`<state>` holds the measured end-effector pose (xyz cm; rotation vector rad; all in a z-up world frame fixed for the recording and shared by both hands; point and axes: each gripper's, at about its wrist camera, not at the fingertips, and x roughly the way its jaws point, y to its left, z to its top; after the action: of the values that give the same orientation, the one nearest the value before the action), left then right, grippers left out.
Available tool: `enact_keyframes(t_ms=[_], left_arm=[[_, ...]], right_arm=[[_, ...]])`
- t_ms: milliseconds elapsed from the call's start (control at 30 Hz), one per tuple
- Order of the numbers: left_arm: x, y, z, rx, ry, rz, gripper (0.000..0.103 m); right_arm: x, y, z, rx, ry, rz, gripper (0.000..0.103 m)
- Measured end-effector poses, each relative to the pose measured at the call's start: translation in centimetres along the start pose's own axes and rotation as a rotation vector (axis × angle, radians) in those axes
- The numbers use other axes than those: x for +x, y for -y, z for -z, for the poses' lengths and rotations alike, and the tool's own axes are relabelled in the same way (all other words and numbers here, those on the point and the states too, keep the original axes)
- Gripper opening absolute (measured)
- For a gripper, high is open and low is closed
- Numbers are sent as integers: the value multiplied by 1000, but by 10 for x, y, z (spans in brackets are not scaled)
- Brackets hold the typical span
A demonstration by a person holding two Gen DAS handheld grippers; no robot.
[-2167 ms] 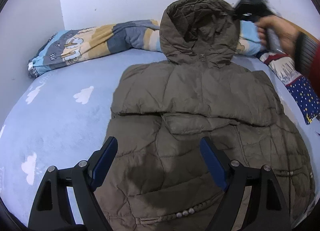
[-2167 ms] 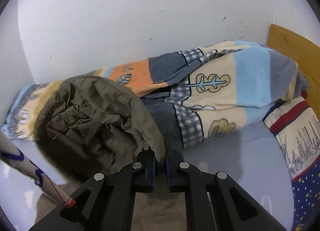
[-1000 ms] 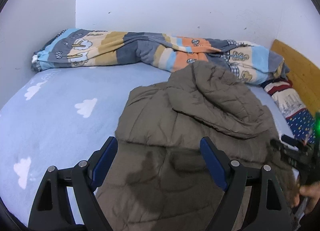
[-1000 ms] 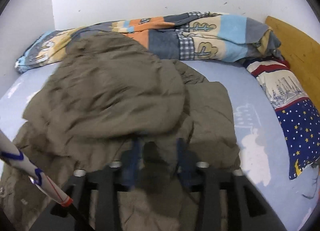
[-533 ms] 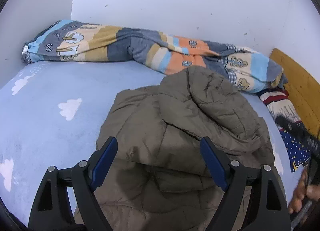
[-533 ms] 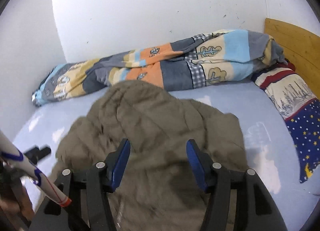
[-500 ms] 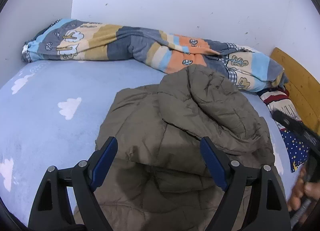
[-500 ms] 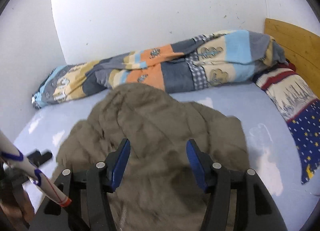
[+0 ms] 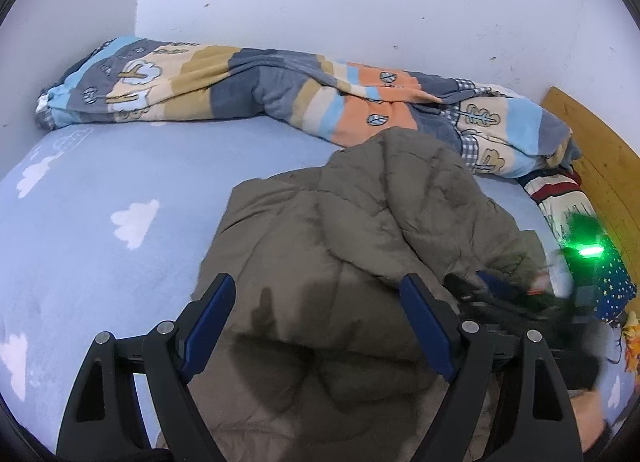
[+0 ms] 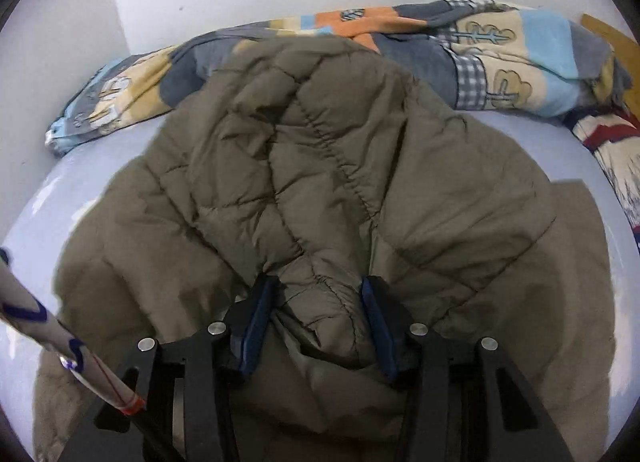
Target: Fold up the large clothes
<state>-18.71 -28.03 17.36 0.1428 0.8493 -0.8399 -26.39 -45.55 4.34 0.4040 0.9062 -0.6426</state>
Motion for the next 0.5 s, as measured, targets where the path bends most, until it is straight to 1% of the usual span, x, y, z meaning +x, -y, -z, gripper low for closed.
enact_keyframes(t_ms=[67,100,200,233,267,367,400,467,500], left_arm=[[2,6,-6,11,13,18,84],[2,8,-8,16,18,22,84],[11,18,-13,32,25,41,84],[16,21,-12,41,21,46,84],[22,25,-10,54,12,49,84],[45,35,1,108,-23,43,84],[61,37,8,139,-70,23,84],[90,36,23,181,-187,-42,84],[96,34,30,191,-192,-44,84]], right_arm=[[-29,9,-7,5,53,-60,50],[-43,16,-8,8,87,-65,50],[-76,42,-16,33,165,-11,50],[-80,54,-17,55,173,17,50],[-80,66,-16,73,157,43,50],[-62,88,-2,102,87,52,50],[-52,91,6,105,53,47,50],[-30,92,21,101,-18,49,50],[-25,94,24,102,-31,50,50]])
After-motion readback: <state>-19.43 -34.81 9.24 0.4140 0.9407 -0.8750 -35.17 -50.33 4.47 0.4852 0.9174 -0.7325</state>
